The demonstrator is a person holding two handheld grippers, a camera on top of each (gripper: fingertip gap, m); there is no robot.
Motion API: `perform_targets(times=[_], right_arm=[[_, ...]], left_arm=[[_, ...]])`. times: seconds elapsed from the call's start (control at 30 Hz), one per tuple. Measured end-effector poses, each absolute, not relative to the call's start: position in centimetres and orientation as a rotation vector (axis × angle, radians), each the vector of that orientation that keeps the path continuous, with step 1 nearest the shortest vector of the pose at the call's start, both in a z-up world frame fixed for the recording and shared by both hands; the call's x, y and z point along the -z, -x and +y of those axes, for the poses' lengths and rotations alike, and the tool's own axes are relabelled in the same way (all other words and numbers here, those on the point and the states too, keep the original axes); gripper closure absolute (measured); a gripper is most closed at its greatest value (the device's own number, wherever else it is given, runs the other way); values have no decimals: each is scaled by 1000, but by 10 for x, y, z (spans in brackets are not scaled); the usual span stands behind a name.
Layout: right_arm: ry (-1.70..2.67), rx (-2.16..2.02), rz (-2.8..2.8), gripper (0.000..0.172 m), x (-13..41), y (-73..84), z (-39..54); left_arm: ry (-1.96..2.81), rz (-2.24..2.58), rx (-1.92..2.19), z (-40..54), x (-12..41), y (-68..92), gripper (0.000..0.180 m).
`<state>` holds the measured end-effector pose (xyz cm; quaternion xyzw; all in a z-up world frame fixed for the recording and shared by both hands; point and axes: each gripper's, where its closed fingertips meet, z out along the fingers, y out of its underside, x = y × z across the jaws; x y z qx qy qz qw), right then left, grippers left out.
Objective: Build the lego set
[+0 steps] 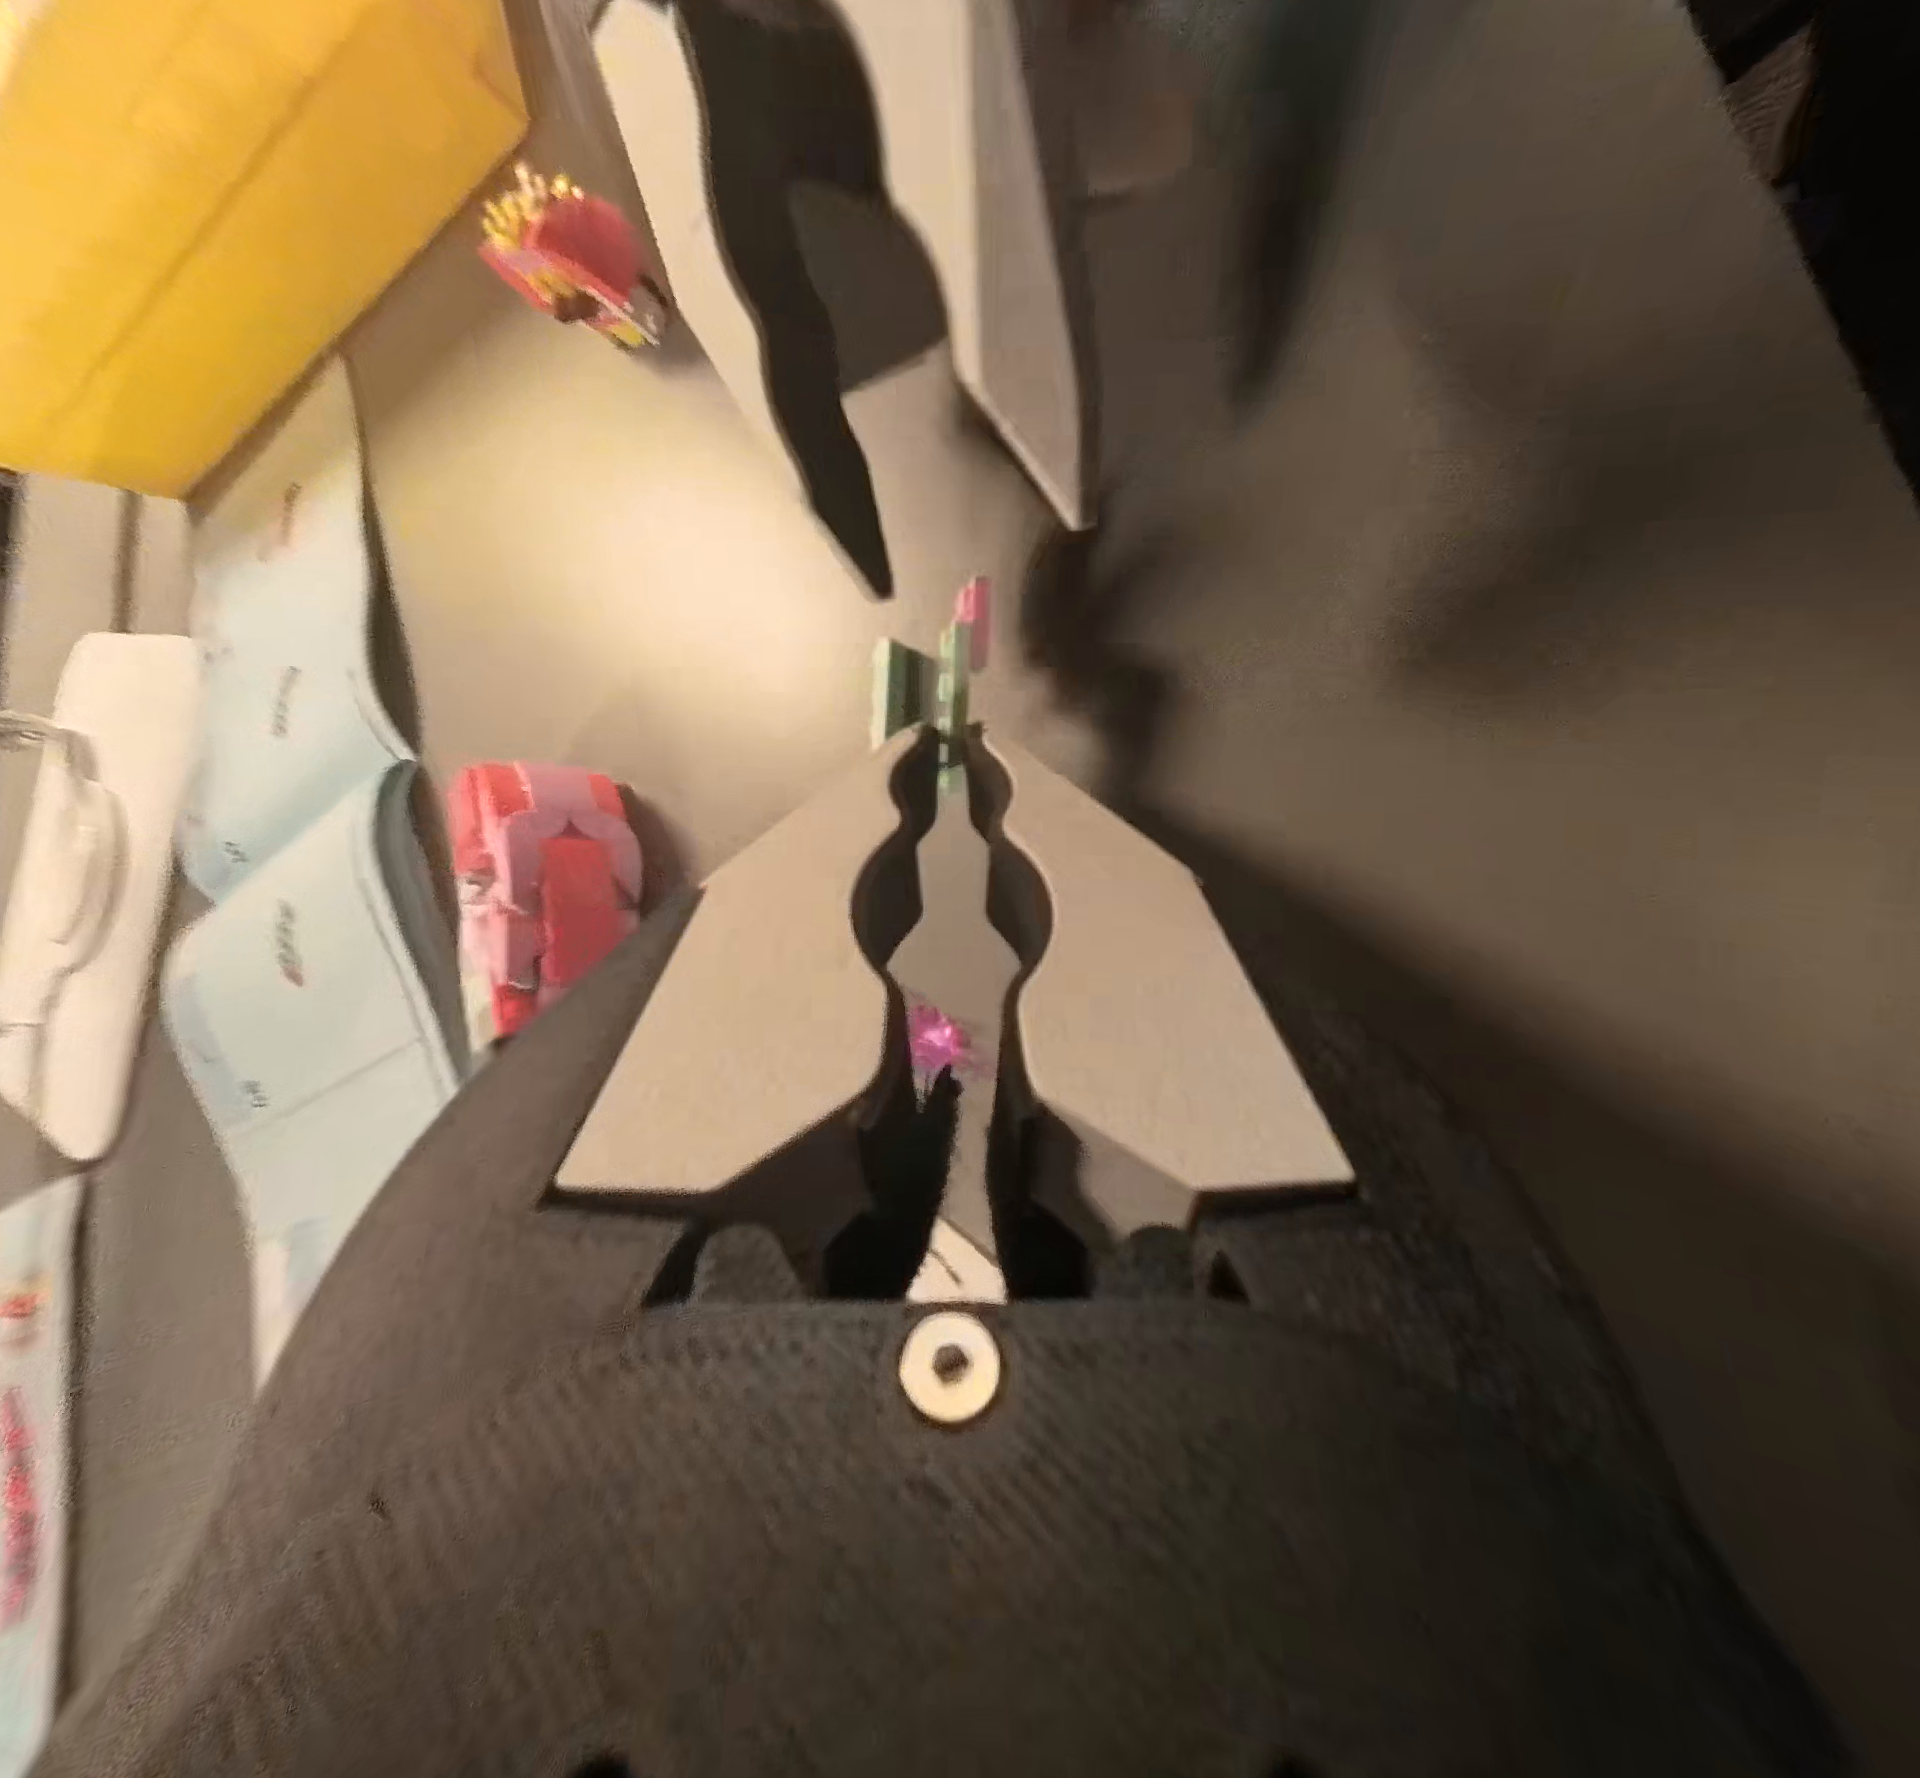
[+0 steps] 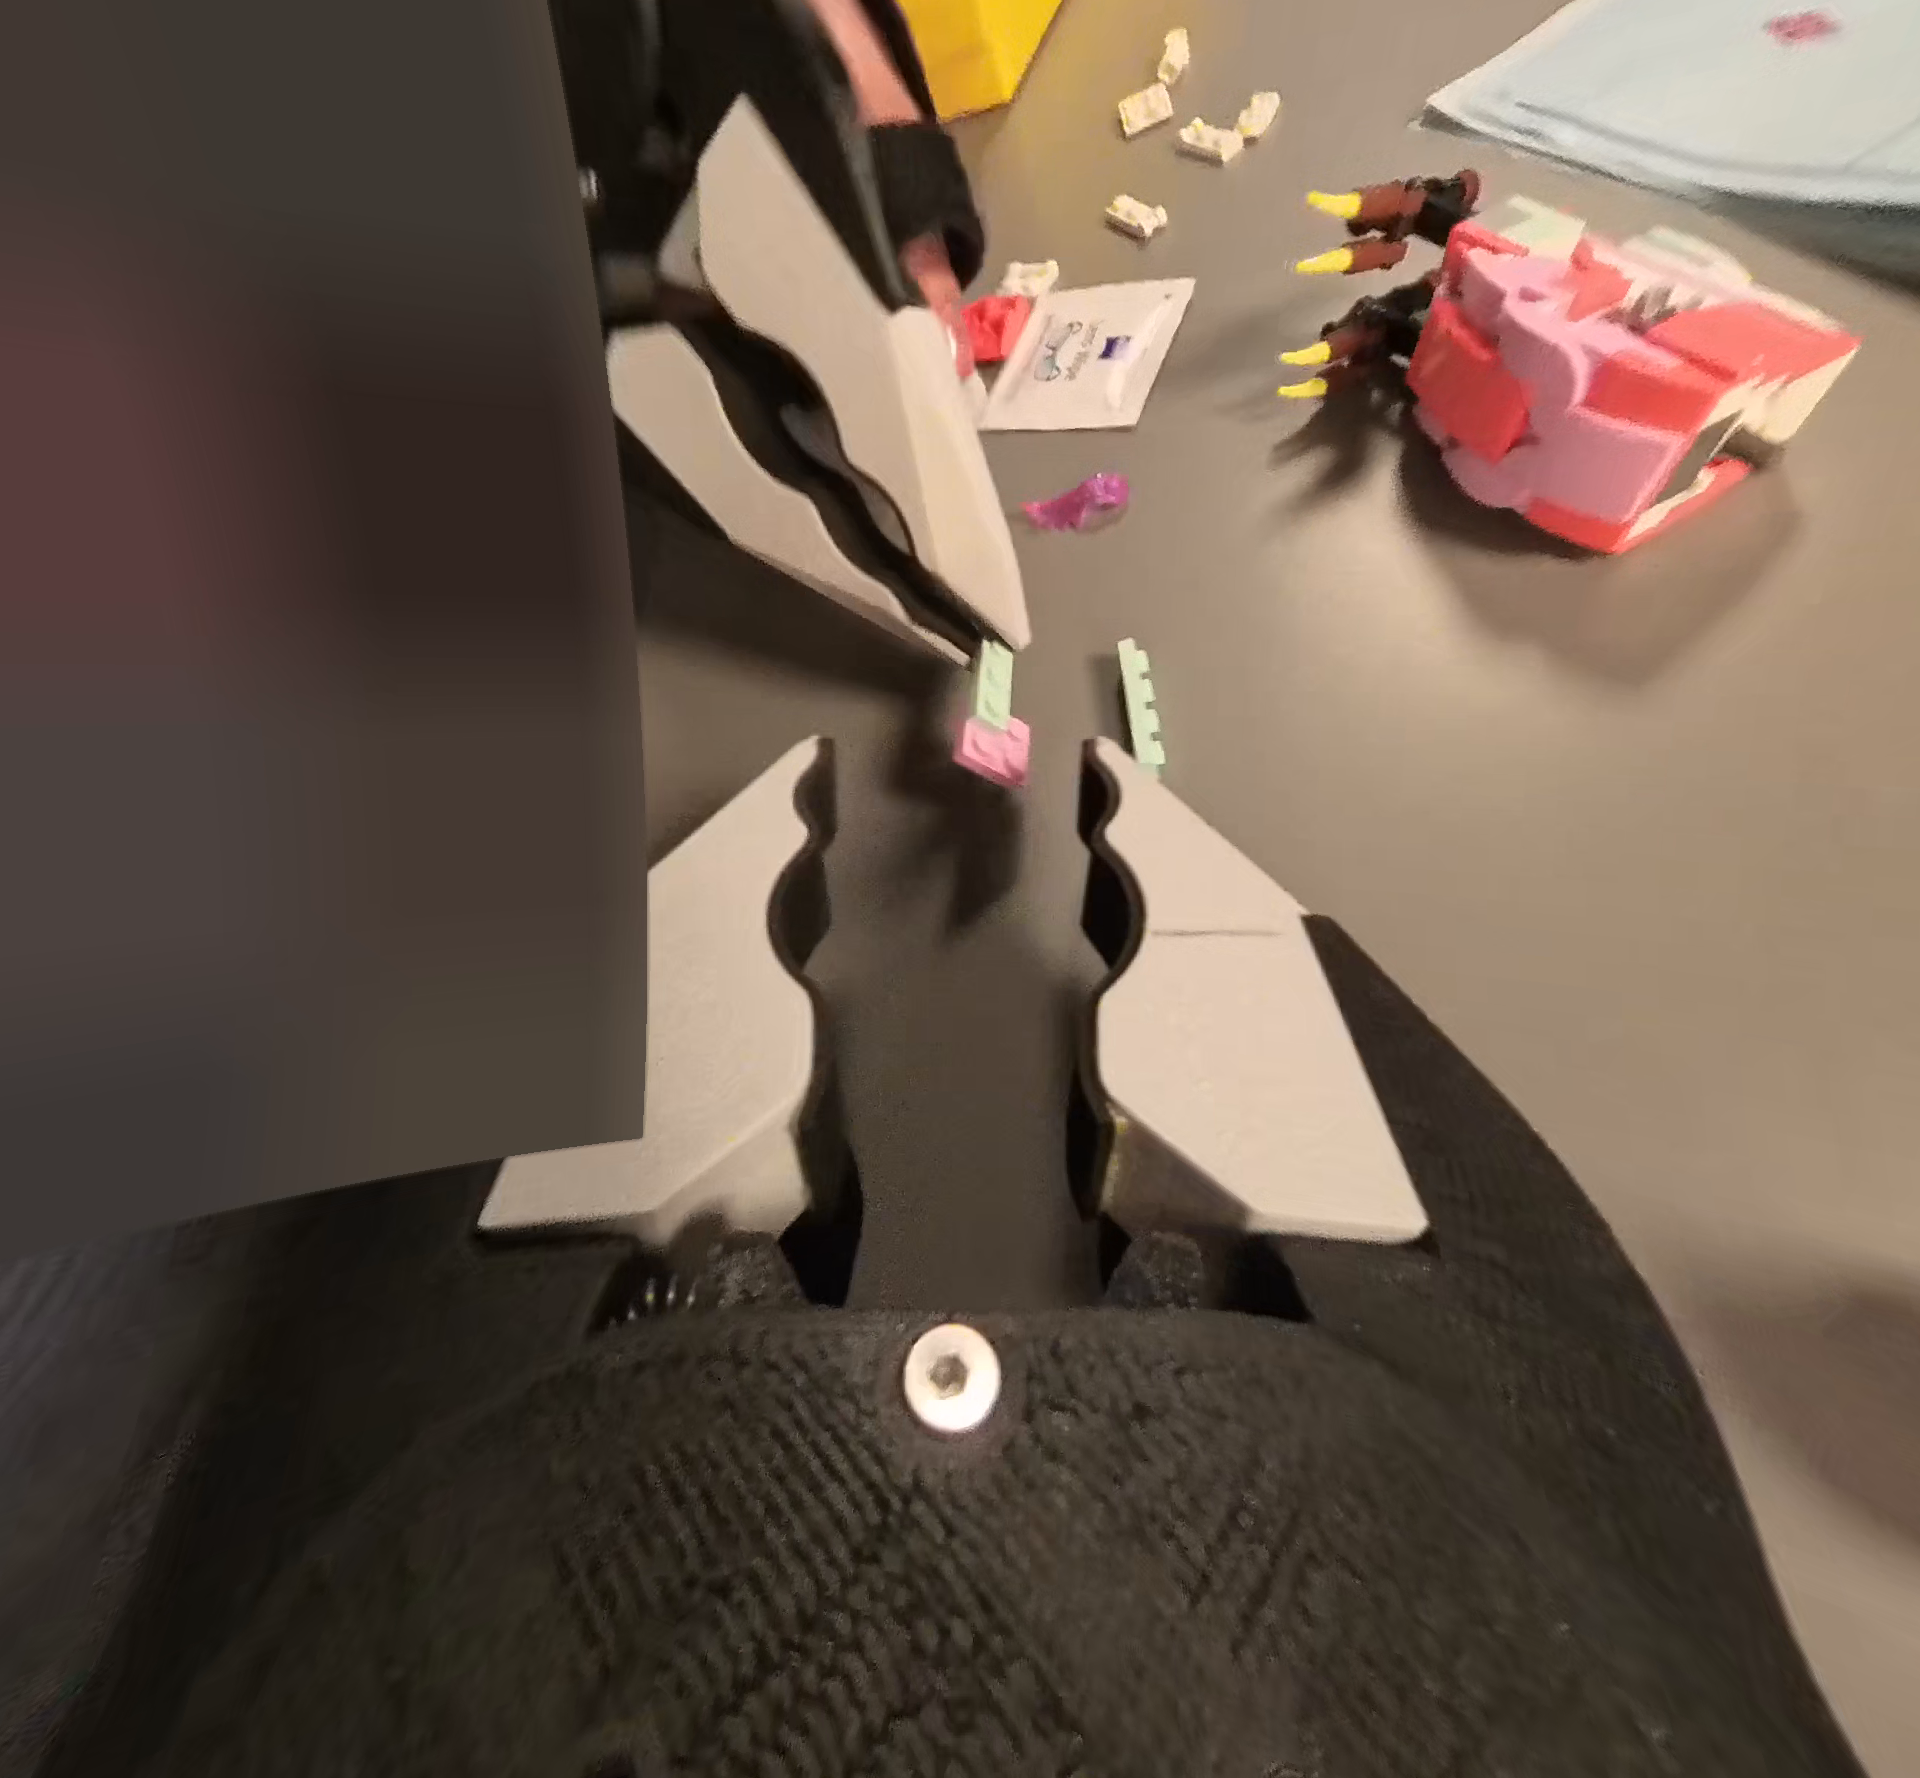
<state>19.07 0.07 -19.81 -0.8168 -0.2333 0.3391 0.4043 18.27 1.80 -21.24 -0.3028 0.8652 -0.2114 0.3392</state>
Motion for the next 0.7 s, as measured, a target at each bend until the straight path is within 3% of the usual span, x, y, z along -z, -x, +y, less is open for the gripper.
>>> perform_targets(times=[0.03,0.2,0.7], right_arm=[[2071,-775,-633,122,202,-193,2],[2136,-514,-789,119,224,-199,9],[2103,-437,-922,146,227,-203,24]], left_arm=[[832,2276,584,18,213,-183,176],[980,2362,720,22,215,-189,176],[992,2456,700,27,223,-198,176]])
